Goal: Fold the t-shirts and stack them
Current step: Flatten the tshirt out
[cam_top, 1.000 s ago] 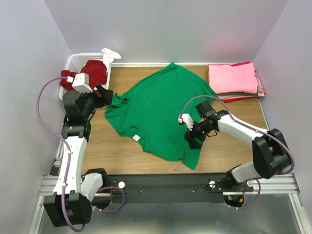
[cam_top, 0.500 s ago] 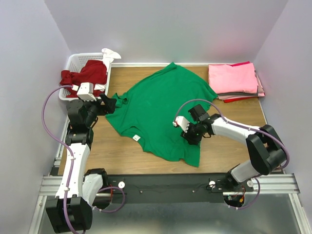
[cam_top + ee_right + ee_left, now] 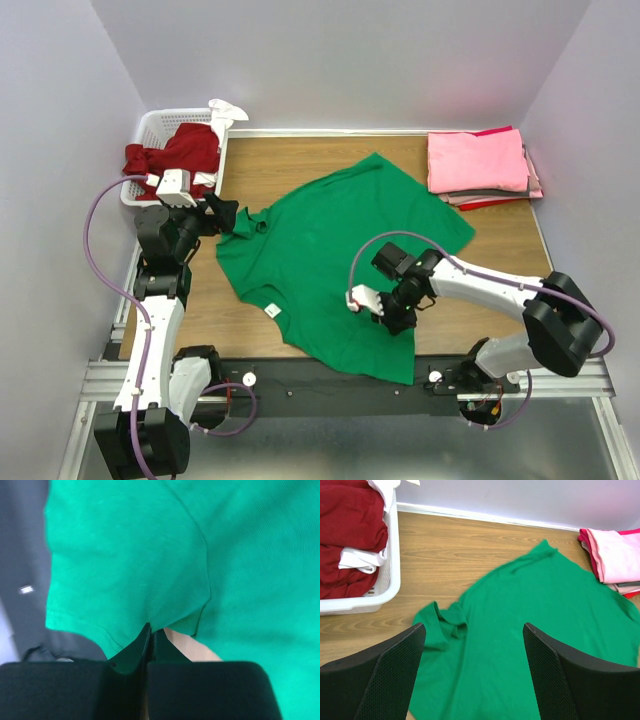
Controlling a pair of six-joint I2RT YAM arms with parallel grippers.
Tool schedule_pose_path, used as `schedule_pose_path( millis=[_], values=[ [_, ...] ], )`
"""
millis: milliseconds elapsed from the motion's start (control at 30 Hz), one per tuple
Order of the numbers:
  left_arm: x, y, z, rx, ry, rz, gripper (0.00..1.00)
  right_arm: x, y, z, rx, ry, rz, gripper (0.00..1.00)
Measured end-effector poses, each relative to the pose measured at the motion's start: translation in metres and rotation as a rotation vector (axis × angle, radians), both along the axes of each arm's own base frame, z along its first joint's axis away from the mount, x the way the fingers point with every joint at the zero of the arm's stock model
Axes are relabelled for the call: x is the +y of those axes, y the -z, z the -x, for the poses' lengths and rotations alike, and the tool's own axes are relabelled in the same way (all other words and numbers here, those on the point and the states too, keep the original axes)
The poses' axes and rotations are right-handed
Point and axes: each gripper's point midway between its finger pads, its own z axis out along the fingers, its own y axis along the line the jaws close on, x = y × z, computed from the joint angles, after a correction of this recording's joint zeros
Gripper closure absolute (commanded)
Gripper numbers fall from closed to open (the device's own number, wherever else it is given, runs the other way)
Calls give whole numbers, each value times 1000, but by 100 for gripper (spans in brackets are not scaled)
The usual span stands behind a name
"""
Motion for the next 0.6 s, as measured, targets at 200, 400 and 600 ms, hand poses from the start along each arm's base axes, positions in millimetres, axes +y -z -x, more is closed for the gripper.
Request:
schedule_pose_path(
  millis=[200, 400, 600],
  values=[
    [0, 0, 0, 0, 0, -1, 14, 12, -8, 36, 70, -160, 41, 86],
    [1, 1, 0, -1, -5, -8, 14, 38, -21, 48, 83, -290, 63, 63],
    [4, 1, -1, -3, -15, -18, 14, 54, -45, 35, 26, -304, 20, 41]
  ],
)
